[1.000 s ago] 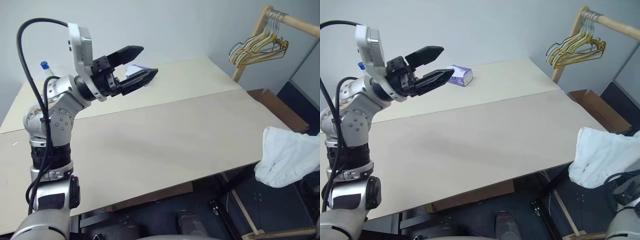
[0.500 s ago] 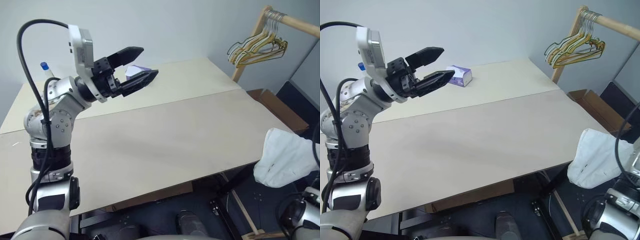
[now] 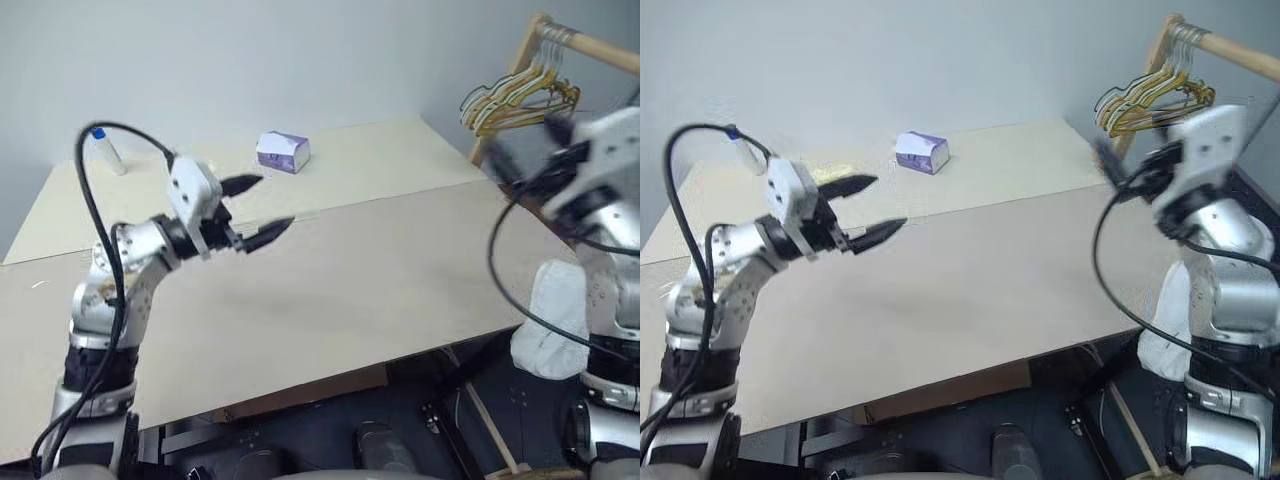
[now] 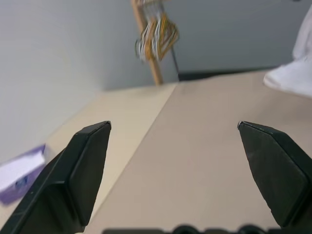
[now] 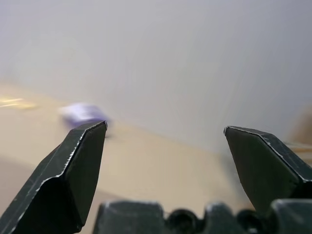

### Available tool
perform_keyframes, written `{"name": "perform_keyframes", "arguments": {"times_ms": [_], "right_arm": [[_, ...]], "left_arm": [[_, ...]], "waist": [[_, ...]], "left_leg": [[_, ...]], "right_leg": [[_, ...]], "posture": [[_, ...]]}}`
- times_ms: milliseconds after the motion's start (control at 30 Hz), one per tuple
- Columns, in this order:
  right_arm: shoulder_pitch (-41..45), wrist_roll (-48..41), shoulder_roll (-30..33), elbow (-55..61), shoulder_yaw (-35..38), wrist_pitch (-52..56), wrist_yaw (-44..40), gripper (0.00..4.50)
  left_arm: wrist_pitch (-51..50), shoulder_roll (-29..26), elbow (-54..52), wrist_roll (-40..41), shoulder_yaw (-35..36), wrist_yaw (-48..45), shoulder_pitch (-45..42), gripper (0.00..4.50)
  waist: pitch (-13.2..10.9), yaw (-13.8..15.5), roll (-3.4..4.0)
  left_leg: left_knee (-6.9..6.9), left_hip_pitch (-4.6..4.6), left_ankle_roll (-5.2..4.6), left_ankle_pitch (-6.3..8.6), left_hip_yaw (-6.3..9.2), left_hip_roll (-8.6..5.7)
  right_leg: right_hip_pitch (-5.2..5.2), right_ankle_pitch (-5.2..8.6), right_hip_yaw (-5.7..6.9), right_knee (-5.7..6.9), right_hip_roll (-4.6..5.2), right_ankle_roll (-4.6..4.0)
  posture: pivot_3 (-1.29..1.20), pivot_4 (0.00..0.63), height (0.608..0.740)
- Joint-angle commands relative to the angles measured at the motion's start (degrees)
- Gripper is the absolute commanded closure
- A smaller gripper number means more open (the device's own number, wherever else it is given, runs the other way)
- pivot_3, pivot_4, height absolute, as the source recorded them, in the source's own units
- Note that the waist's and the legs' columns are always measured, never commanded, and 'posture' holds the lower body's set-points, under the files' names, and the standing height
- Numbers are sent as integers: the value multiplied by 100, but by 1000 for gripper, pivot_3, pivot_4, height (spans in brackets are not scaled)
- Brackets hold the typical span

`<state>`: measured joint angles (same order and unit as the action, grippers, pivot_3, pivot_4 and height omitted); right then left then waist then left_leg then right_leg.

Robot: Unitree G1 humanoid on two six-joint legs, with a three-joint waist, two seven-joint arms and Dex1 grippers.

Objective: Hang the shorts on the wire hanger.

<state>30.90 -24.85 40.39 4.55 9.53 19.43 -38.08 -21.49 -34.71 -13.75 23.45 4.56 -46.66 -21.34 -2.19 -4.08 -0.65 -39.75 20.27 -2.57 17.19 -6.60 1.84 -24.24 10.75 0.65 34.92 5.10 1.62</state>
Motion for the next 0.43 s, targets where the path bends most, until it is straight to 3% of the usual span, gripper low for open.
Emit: {"name": "perform_keyframes", "arguments": {"times_ms": [33,167,433], "right_arm": [[112,-302,332,88,-607,158,-1567,18],[199,-369,298,-22,-854,228,-2159,18],[335,-237,99,-125,-832,141,-2204,18]], "left_arm": [[49,-187,-570,-70,288,184,444,0],[-4,-326,-942,27,582,251,1002,0],[-70,-357,-1399,342,775,219,1327,0]], "waist": [[0,171,0],[-2,509,-3],[0,898,-9]], "left_leg": [[1,4,-2,1,1,1],[0,14,-12,9,-1,3],[-9,25,-12,11,-2,-1]], "right_leg": [[-2,1,5,-4,1,-1],[-8,3,13,-10,9,-2],[-10,1,31,-16,16,-4]], "posture": [[138,0,740],[172,7,740],[187,0,740]]}}
